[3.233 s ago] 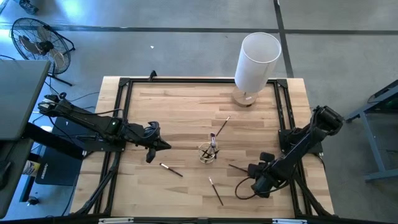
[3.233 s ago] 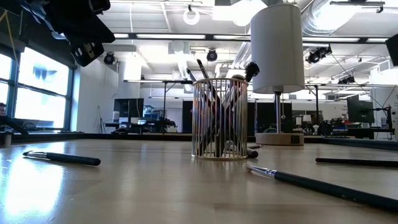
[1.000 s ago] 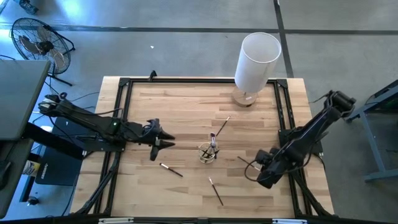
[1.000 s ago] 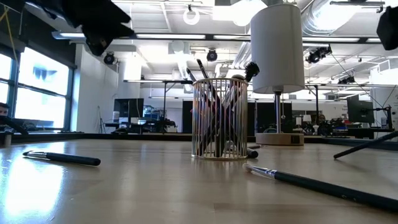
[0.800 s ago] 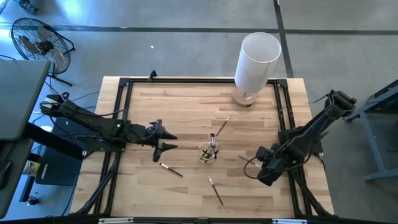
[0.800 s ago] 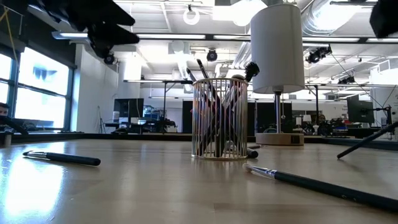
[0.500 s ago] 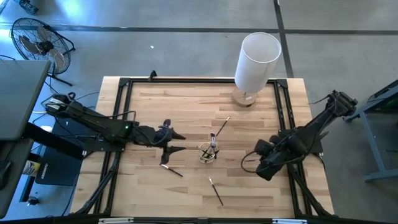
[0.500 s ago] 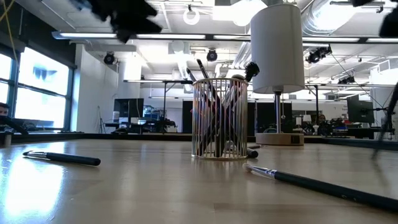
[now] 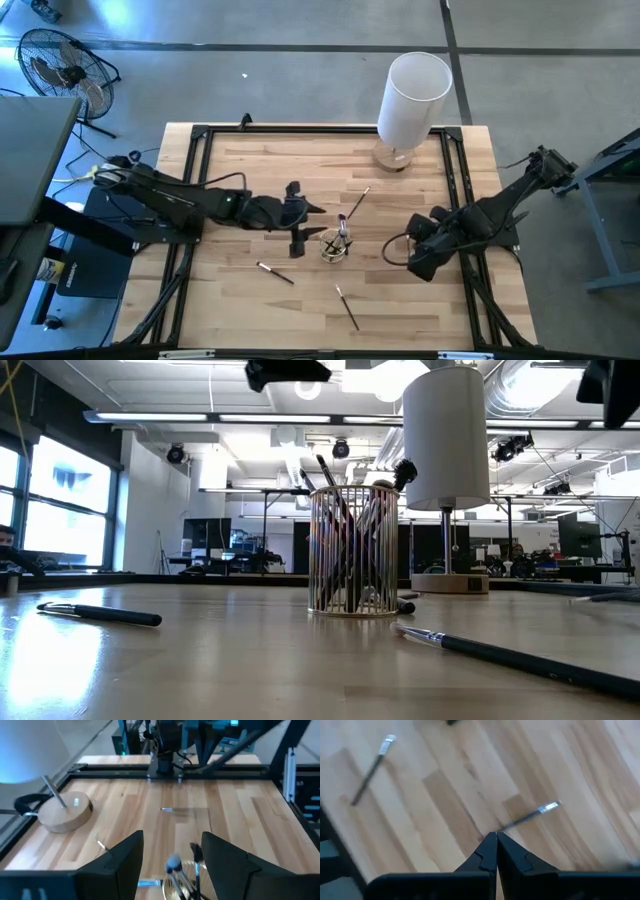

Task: Put items in baskets/containers
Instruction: Put the eyeshadow brush into the mesh organizer

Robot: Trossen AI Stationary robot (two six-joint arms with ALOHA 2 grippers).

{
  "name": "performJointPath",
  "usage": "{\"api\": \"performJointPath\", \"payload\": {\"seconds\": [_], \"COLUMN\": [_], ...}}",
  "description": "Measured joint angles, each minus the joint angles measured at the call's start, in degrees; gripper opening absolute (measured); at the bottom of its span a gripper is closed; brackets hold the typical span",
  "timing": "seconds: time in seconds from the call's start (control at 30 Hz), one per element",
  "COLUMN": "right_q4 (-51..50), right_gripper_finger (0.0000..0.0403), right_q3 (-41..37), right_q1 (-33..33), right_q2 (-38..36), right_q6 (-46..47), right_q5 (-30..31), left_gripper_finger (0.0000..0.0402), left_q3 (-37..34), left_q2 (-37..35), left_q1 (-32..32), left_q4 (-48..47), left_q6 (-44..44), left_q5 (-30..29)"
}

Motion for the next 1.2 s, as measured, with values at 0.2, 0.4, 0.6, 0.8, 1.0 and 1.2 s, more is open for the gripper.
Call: {"api": "performJointPath", "payload": {"seconds": [0.2,0.4,0.6,0.8,1.0,1.2], "right_q4": [-2.0,1.2,10.8,20.5,32.8,40.2], "right_gripper_finger": [0.0,0.001,0.0059,0.0092,0.0042,0.0008], "right_q3": [-2.5,-12.6,-19.8,-20.9,-20.9,-20.2], "right_q1": [0.0,-1.3,-6.6,-13.8,-18.9,-21.6], "right_q2": [0.0,0.0,0.0,0.0,0.0,0.8], "right_q6": [16.4,36.7,38.2,27.0,16.7,9.6], "right_q5": [2.2,0.6,1.4,1.5,6.2,8.4], "left_gripper_finger": [0.0198,0.0198,0.0198,0.0198,0.0198,0.0198], "left_q3": [1.9,2.1,2.0,2.1,2.1,0.4], "left_q2": [1.3,-0.3,-0.3,-0.3,-3.1,-9.3], "left_q1": [-0.1,-0.1,-0.1,-0.1,-0.1,-0.1], "left_q4": [-4.7,-5.7,-6.0,-10.4,-17.9,-22.3], "left_q6": [-1.6,-6.5,-7.5,-9.2,-13.3,-13.7], "left_q5": [1.0,-1.7,-0.7,-0.8,-1.7,-2.1]}}
